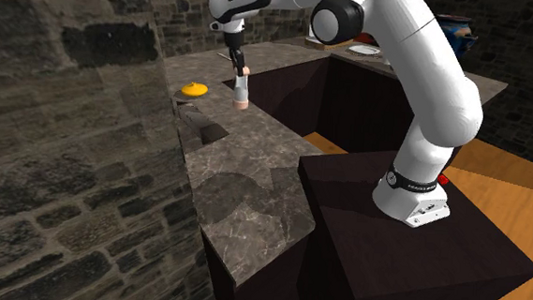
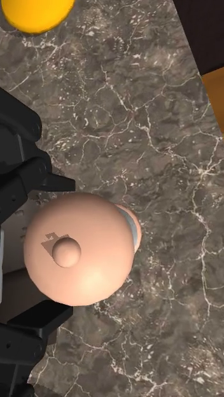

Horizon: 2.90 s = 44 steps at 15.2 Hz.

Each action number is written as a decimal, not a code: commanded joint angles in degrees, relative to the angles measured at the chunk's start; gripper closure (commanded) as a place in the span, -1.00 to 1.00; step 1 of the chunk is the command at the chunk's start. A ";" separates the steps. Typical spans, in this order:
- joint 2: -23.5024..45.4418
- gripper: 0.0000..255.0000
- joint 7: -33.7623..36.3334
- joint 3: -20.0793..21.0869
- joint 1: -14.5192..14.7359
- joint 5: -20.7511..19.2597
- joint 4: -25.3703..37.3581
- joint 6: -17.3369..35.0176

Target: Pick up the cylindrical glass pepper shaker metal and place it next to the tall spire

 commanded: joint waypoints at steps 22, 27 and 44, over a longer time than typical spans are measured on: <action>5.34 1.00 -0.21 0.95 0.13 1.15 -6.53 11.76; 5.34 1.00 -0.21 0.95 0.13 1.15 -6.53 11.76; 2.83 -1.00 0.18 0.52 0.30 0.57 -3.46 6.24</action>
